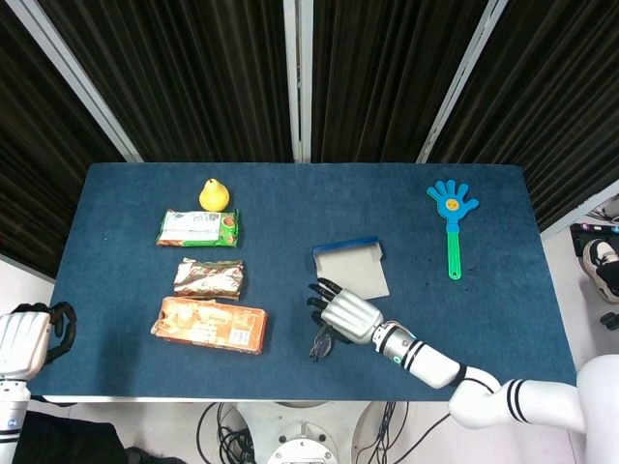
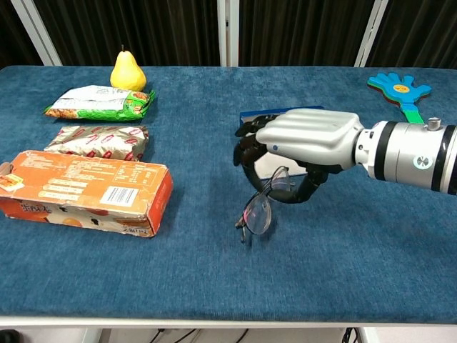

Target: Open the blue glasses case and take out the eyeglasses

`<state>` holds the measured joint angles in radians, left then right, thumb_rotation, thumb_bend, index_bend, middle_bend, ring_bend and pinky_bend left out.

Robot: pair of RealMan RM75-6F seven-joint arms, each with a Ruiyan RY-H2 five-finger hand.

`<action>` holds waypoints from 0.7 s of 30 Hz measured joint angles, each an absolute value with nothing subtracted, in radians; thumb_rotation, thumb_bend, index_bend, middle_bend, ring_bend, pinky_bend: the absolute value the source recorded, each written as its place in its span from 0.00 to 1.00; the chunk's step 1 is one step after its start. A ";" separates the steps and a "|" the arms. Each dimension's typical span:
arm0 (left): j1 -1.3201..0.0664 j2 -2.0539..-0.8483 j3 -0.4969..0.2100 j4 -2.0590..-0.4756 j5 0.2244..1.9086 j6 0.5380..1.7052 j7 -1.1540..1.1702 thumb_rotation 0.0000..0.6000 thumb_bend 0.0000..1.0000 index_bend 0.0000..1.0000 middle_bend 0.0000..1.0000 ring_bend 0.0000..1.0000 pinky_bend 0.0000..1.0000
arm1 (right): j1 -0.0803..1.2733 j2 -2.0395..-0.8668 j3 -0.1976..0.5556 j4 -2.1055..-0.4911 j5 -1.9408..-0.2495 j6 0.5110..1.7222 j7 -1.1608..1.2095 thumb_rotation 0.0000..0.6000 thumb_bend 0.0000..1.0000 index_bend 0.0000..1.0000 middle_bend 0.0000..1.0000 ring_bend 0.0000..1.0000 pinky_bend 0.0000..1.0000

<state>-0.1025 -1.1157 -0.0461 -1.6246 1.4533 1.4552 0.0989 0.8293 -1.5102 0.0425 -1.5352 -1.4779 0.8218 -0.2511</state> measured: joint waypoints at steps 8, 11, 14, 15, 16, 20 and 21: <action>-0.102 -1.114 -0.044 -1.623 1.457 1.455 0.096 1.00 0.36 0.71 0.68 0.52 0.47 | 0.690 -1.415 0.040 -1.609 -1.439 1.050 -0.307 1.00 0.25 0.00 0.03 0.00 0.00; -0.102 -1.115 -0.044 -1.624 1.458 1.457 0.099 1.00 0.36 0.71 0.68 0.52 0.47 | 0.597 -1.356 0.028 -1.635 -1.428 1.178 -0.299 1.00 0.25 0.00 0.04 0.00 0.00; -0.100 -1.116 -0.044 -1.624 1.459 1.460 0.102 1.00 0.36 0.71 0.68 0.52 0.47 | 0.486 -1.287 0.007 -1.658 -1.424 1.310 -0.268 1.00 0.25 0.00 0.05 0.00 0.00; -0.100 -1.116 -0.043 -1.625 1.460 1.462 0.103 1.00 0.36 0.71 0.68 0.52 0.47 | 0.452 -1.266 -0.001 -1.663 -1.425 1.348 -0.253 1.00 0.25 0.00 0.05 0.00 0.00; -0.099 -1.117 -0.043 -1.625 1.461 1.463 0.103 1.00 0.36 0.71 0.68 0.52 0.47 | 0.417 -1.245 -0.010 -1.668 -1.427 1.385 -0.234 1.00 0.25 0.00 0.05 0.00 0.00; -0.097 -1.117 -0.042 -1.624 1.465 1.467 0.105 1.00 0.36 0.71 0.68 0.52 0.47 | 0.277 -1.160 -0.058 -1.681 -1.448 1.524 -0.122 1.00 0.25 0.00 0.06 0.00 0.00; -0.097 -1.118 -0.042 -1.624 1.465 1.468 0.106 1.00 0.36 0.71 0.68 0.52 0.47 | 0.254 -1.146 -0.068 -1.682 -1.454 1.545 -0.097 1.00 0.25 0.00 0.06 0.00 0.00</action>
